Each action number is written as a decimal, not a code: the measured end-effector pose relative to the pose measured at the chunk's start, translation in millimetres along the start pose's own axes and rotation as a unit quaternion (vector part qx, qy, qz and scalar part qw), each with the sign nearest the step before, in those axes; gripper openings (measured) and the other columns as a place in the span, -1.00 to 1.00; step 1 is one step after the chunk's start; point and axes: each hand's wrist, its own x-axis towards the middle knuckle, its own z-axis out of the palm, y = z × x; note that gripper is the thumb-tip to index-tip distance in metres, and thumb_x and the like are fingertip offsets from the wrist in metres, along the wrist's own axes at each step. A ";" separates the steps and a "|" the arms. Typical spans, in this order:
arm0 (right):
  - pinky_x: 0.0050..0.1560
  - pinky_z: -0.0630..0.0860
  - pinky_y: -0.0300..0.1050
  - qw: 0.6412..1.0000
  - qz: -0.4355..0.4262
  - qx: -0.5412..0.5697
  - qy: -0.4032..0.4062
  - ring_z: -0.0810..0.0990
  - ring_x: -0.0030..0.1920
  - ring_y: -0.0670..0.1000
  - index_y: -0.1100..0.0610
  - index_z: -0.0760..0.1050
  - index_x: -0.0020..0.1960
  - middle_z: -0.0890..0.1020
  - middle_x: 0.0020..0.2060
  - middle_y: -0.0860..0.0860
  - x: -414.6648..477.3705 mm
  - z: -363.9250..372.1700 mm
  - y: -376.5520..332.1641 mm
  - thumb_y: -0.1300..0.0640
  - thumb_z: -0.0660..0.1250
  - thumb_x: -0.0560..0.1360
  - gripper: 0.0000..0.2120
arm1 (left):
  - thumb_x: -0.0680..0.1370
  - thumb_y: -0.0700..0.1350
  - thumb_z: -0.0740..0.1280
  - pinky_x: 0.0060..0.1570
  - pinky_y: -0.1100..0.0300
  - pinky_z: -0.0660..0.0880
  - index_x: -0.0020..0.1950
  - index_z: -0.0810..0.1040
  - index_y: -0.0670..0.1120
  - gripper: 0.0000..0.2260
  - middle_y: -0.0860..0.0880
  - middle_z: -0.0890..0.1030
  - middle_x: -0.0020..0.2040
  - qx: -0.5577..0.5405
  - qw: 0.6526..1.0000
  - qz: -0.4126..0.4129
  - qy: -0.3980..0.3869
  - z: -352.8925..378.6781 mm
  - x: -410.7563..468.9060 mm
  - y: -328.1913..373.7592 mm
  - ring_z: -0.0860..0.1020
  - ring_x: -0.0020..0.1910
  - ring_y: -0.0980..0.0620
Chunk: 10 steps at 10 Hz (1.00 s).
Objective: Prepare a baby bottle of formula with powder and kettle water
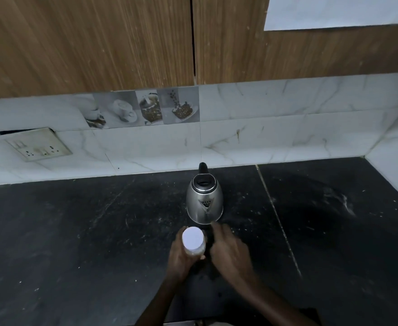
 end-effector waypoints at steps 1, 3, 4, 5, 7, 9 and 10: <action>0.05 0.65 0.13 0.990 0.097 0.099 0.031 0.66 0.21 0.15 -0.03 0.26 0.61 0.51 0.35 -0.01 -33.9 -116.7 -33.1 0.19 0.37 0.45 -0.25 | 0.14 -0.09 0.74 0.16 0.30 0.55 0.38 0.43 0.10 -0.12 0.17 0.57 0.23 -0.018 0.999 -0.011 0.027 -2.2 20.5 3.4 0.55 0.20 0.28; 0.41 0.49 0.09 0.957 0.135 0.238 -0.101 0.48 0.49 0.17 0.06 0.06 0.70 0.38 0.53 0.14 -42.1 -84.5 -28.2 0.04 0.58 0.40 0.04 | 0.10 -0.05 0.74 0.38 0.11 0.38 0.47 0.39 0.07 -0.01 0.02 0.39 0.34 0.014 1.000 -0.014 0.019 10.7 38.1 -3.2 0.28 0.33 0.13; 0.36 0.52 0.03 0.970 0.119 0.191 -0.090 0.52 0.44 0.12 0.02 0.17 0.66 0.47 0.49 0.07 -35.8 -78.9 -43.2 -0.03 0.53 0.46 -0.11 | 0.11 -0.06 0.74 0.34 0.15 0.31 0.47 0.34 0.10 0.00 0.06 0.33 0.31 0.014 1.000 -0.007 0.016 12.5 35.6 3.2 0.22 0.32 0.15; 0.30 0.52 0.02 0.975 0.112 0.179 -0.070 0.57 0.39 0.12 0.03 0.30 0.60 0.54 0.44 0.05 -21.5 -78.6 -53.7 -0.05 0.48 0.51 -0.28 | 0.09 -0.04 0.73 0.28 0.10 0.31 0.47 0.37 0.03 0.00 0.15 0.38 0.28 0.028 0.999 -0.005 0.036 13.3 37.5 -0.5 0.29 0.35 0.04; 0.16 0.54 0.02 0.972 0.113 0.192 -0.068 0.64 0.27 0.18 0.06 0.36 0.50 0.62 0.32 0.08 14.3 -77.4 -53.6 0.01 0.51 0.48 -0.35 | 0.08 0.07 0.68 0.38 -0.10 0.39 0.52 0.36 -0.04 0.05 0.05 0.45 0.39 0.041 0.998 -0.013 0.050 16.2 39.5 -8.2 0.39 0.40 -0.09; 0.15 0.54 0.02 0.971 0.087 0.212 -0.076 0.62 0.29 0.17 0.04 0.34 0.50 0.61 0.33 0.08 32.9 -72.3 -51.7 -0.07 0.51 0.49 -0.34 | 0.15 0.05 0.70 0.37 0.05 0.41 0.60 0.25 -0.01 0.09 0.03 0.39 0.50 -0.009 0.998 -0.039 0.056 20.4 36.7 -9.4 0.39 0.46 0.01; 0.38 0.47 0.01 0.966 0.063 0.238 -0.076 0.49 0.47 0.17 0.13 0.18 0.65 0.45 0.51 0.14 29.5 -67.6 -42.6 0.00 0.55 0.48 -0.13 | 0.27 -0.07 0.65 0.41 0.14 0.25 0.65 0.15 -0.11 0.06 -0.07 0.31 0.55 -0.016 0.998 0.003 0.062 22.9 30.3 -7.4 0.30 0.52 -0.02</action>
